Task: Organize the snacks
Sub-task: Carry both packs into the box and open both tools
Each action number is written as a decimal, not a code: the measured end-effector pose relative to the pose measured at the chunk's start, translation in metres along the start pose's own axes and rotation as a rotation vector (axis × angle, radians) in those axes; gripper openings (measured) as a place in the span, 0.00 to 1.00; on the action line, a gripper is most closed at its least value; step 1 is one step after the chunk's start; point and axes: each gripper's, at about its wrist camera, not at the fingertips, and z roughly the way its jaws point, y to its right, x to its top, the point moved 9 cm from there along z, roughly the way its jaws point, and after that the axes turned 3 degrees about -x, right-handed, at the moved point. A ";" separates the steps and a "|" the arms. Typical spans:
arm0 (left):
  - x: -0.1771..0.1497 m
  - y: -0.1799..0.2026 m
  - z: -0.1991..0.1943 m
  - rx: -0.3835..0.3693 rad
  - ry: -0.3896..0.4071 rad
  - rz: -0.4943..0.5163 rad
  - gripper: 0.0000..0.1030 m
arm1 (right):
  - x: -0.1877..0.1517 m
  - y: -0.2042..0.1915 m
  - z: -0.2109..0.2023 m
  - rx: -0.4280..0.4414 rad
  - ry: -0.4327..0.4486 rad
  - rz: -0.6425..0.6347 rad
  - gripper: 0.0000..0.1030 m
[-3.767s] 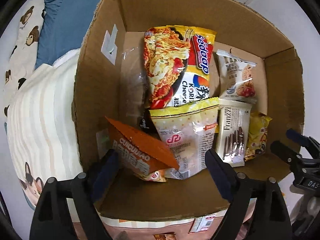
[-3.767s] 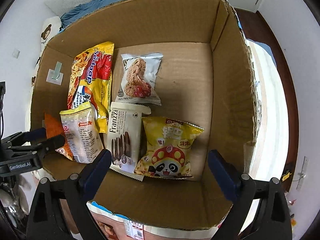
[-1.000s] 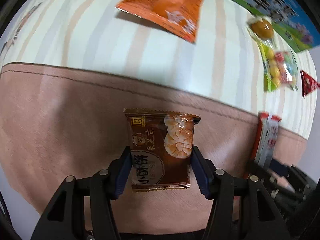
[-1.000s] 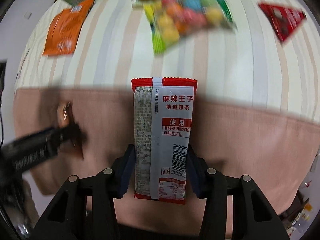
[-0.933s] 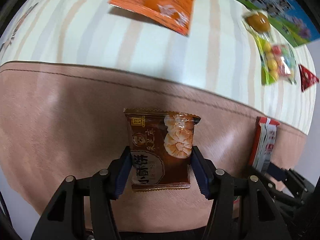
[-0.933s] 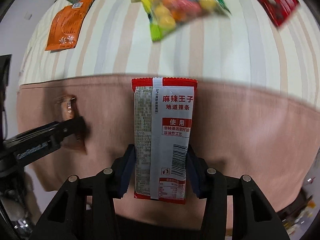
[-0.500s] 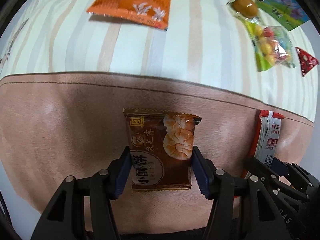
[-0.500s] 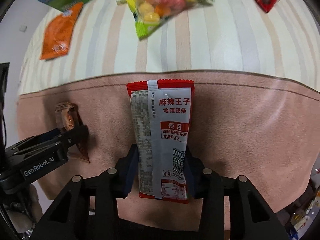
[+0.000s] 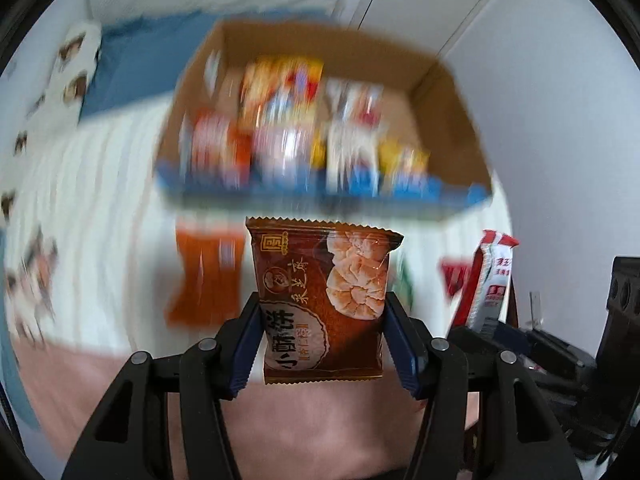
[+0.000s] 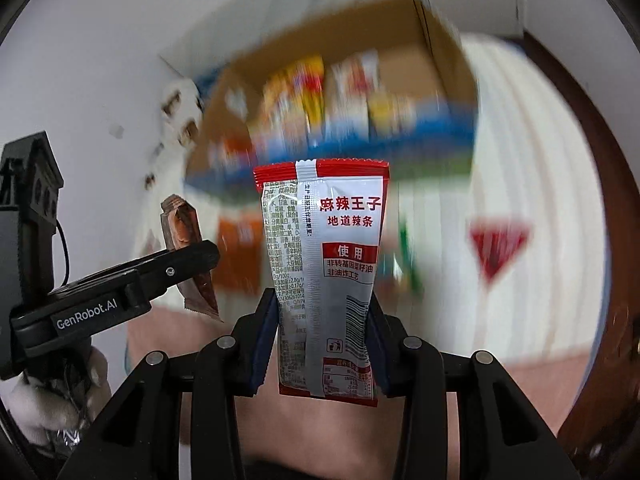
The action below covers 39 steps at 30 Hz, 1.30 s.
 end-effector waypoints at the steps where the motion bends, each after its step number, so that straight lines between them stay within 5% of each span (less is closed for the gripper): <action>1: 0.017 -0.004 -0.005 0.015 0.012 0.018 0.54 | 0.024 0.001 -0.006 -0.010 0.025 -0.012 0.42; 6: 0.101 -0.038 0.000 0.146 0.035 0.077 0.54 | 0.145 0.005 0.008 -0.119 0.090 -0.070 0.42; 10: 0.152 -0.068 0.043 0.229 -0.073 0.103 0.54 | 0.213 0.019 0.045 -0.202 0.054 -0.083 0.42; 14: 0.169 -0.098 0.088 0.295 -0.175 0.092 0.54 | 0.257 0.030 0.083 -0.293 0.020 -0.112 0.42; 22: 0.181 -0.124 0.124 0.340 -0.267 0.079 0.54 | 0.263 0.057 0.129 -0.338 -0.065 -0.100 0.44; 26: 0.176 -0.127 0.137 0.292 -0.304 0.051 0.71 | 0.266 0.066 0.146 -0.356 -0.092 -0.100 0.88; 29: 0.175 -0.124 0.138 0.256 -0.294 0.043 0.86 | 0.266 0.065 0.152 -0.365 -0.107 -0.114 0.92; 39: 0.172 -0.115 0.130 0.233 -0.255 0.010 0.87 | 0.265 0.064 0.148 -0.358 -0.106 -0.089 0.93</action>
